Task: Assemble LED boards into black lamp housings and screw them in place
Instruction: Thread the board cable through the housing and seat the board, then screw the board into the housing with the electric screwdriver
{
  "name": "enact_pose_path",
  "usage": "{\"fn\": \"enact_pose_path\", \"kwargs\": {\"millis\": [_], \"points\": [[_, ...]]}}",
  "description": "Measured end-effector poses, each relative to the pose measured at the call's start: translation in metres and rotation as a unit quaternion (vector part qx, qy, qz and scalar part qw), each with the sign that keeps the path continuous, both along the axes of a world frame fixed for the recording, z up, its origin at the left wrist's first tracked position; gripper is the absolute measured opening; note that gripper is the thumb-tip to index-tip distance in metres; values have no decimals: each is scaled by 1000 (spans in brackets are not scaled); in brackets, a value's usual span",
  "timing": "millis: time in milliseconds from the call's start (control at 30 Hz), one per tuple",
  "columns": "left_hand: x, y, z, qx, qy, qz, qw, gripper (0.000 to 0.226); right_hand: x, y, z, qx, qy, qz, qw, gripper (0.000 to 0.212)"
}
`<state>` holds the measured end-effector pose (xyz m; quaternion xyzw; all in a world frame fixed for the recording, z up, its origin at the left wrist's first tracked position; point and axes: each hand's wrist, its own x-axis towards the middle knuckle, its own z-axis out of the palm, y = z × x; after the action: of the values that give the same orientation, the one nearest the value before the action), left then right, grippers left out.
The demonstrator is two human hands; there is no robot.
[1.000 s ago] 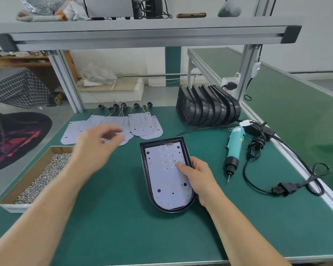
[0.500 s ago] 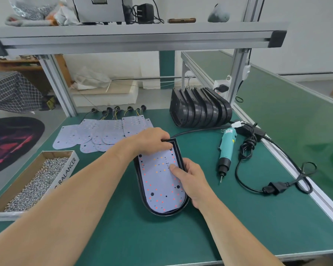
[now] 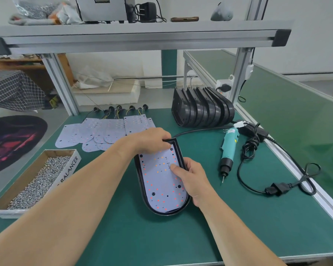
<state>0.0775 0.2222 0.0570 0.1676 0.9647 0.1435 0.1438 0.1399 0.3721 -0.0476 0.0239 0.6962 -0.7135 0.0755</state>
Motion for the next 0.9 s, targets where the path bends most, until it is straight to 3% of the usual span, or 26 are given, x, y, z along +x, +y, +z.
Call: {"fn": "enact_pose_path", "kwargs": {"millis": [67, 167, 267, 333, 400, 433, 500, 600, 767, 900], "points": [[1, 0, -4, -6, 15, 6, 1000, 33, 0, 0, 0, -3, -7, -2, 1000, 20], [7, -10, 0, 6, 30, 12, 999, 19, 1, 0, 0, -4, -11, -2, 1000, 18], [15, -54, 5, 84, 147, 151, 974, 34, 1, 0, 0, 1, -10, -2, 1000, 17], [16, -112, 1, 17, 219, 283, 934, 21, 1, 1, 0, 4, -10, -2, 1000, 15], [24, -180, -8, -109, 175, 391, 897, 16, 2, 1, 0, 3, -10, 3, 1000, 13], [30, -210, -18, -158, 128, 425, 882, 25, 2, 2, 0, 3, -10, 5, 1000, 11], [43, -257, -46, -235, 67, 427, 871, 35, 2, 2, 1, 6, -9, 7, 1000, 6], [57, -284, -78, -259, 42, 373, 890, 38, 3, 2, 3, 15, -7, 4, 1000, 6], [54, -283, -89, -179, 121, 389, 896, 11, 4, 2, 5, 23, -7, -2, 1000, 13], [48, -298, -104, -174, 158, 398, 887, 35, 6, 2, 6, 18, -7, -2, 1000, 7]]}}
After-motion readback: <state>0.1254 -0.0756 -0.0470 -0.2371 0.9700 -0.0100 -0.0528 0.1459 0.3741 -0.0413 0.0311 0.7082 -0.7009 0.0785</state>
